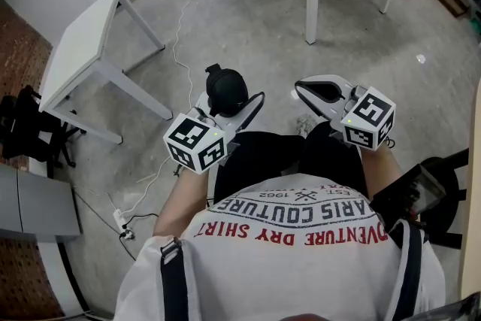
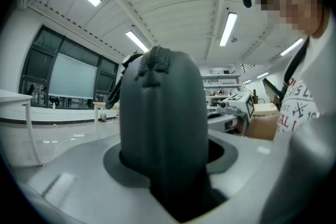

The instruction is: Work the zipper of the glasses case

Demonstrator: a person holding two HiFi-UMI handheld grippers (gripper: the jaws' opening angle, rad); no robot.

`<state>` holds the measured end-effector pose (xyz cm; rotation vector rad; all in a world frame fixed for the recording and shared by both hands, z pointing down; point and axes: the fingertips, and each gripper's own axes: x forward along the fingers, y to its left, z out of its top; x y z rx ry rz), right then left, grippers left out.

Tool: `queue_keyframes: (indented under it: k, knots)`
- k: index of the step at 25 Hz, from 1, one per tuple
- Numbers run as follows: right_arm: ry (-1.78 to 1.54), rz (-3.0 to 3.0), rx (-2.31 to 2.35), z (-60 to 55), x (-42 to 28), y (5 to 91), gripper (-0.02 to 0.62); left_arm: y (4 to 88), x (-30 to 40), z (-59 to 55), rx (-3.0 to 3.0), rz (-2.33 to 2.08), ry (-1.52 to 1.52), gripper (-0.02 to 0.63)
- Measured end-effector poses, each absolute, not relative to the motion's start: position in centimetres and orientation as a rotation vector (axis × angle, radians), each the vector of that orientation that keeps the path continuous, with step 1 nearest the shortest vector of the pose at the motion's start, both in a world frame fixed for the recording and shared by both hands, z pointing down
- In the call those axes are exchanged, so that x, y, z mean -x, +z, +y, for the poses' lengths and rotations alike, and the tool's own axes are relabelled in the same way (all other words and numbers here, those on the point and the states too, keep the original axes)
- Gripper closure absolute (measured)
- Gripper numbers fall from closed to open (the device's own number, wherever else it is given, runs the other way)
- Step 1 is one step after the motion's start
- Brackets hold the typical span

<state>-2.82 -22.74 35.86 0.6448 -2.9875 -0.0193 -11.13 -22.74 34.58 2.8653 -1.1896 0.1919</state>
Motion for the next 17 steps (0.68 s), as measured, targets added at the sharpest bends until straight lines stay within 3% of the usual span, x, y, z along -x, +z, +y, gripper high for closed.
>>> queue_keyframes:
  k: [17]
  knots:
    - [-0.055,-2.951,-0.658,-21.8,3.17,36.06,0.6,34.3,10.91,-21.85,-2.89,-1.183,0.208,0.356]
